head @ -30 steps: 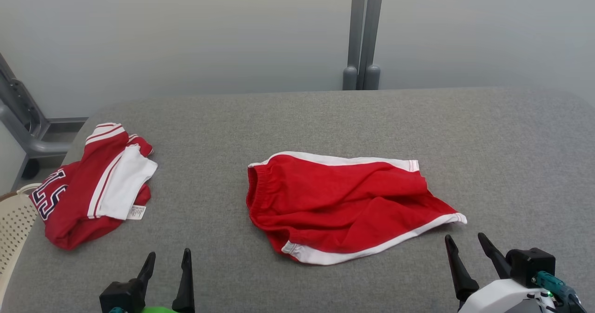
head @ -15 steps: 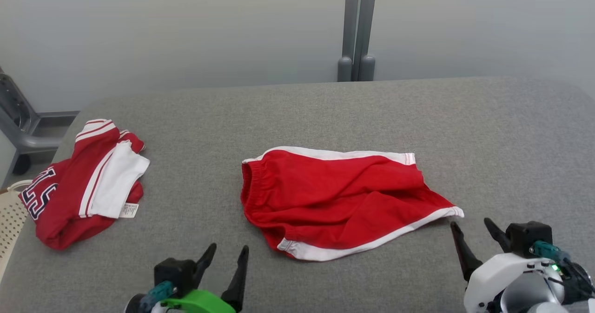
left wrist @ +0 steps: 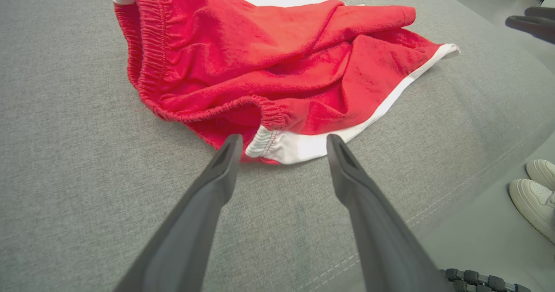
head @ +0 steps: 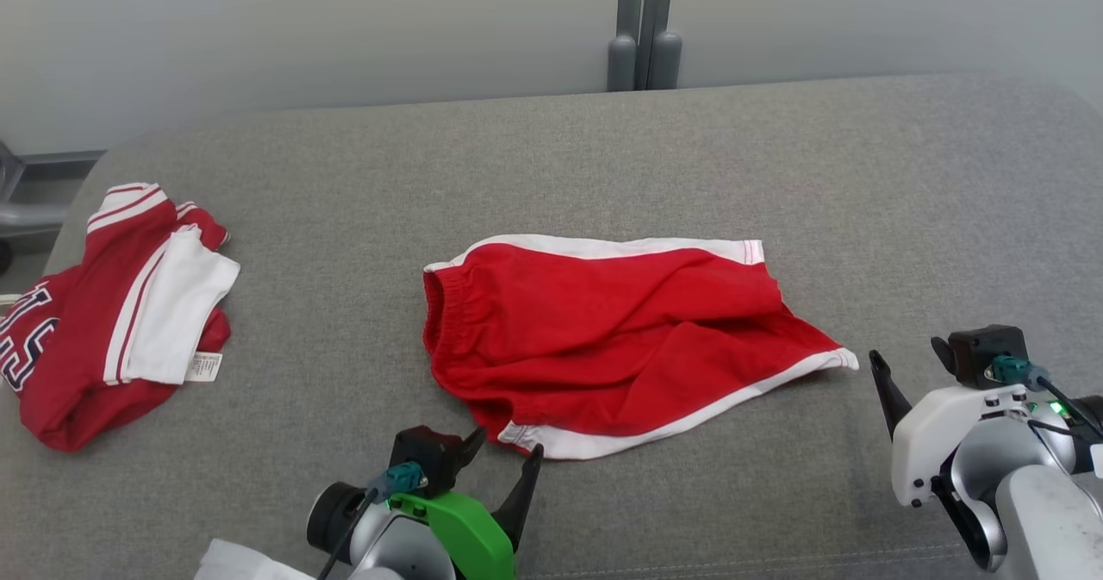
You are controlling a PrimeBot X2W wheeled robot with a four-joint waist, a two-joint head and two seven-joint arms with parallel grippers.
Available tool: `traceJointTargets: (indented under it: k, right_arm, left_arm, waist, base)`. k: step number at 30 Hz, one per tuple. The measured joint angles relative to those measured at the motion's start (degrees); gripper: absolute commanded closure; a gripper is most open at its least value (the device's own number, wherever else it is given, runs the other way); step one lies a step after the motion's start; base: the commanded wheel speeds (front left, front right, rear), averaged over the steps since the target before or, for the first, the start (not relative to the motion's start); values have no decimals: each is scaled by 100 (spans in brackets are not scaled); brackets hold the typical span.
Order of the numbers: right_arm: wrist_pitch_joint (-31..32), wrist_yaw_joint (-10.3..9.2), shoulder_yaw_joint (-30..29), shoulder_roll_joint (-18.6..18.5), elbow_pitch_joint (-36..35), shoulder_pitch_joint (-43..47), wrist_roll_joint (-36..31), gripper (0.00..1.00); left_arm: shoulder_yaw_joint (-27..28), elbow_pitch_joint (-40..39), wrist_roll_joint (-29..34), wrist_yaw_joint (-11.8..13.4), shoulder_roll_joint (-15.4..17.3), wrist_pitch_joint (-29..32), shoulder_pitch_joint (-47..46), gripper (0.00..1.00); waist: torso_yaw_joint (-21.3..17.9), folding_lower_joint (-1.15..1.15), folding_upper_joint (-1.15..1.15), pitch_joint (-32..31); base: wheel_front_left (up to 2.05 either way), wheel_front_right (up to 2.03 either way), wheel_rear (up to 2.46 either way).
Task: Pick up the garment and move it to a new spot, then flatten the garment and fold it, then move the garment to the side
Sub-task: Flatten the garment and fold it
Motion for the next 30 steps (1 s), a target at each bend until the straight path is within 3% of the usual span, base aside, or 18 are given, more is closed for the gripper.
traceJointTargets:
  k: [8,10,12,13,29,30]
  right_arm:
    - [-242,0,162,27,653,-583,125,0]
    - [-311,0,176,27,799,-665,127,0]
    - [-322,0,192,29,947,-714,130,0]
    - [-349,0,193,32,1004,-722,136,0]
    - [-385,0,363,120,1621,-922,680,0]
    - [-385,0,394,130,1652,-935,702,4]
  left_arm:
    - [-208,349,1,-44,-20,-4,-521,0]
    - [-261,421,1,-49,-20,1,-605,13]
    - [-294,481,1,-49,-22,5,-651,42]
    - [-307,504,0,-49,-22,4,-659,46]
    - [-348,528,-74,-43,40,-45,-668,54]
    - [-349,526,-86,-42,42,-45,-670,54]
  waist:
    - [-17,0,0,418]
    - [-15,0,0,507]
    - [-11,0,0,581]
    - [-7,0,0,610]
    - [67,0,0,791]
    - [70,0,0,812]
  base:
    - [0,0,0]
    - [0,0,0]
    - [0,0,0]
    - [0,0,0]
    - [0,0,0]
    - [0,0,0]
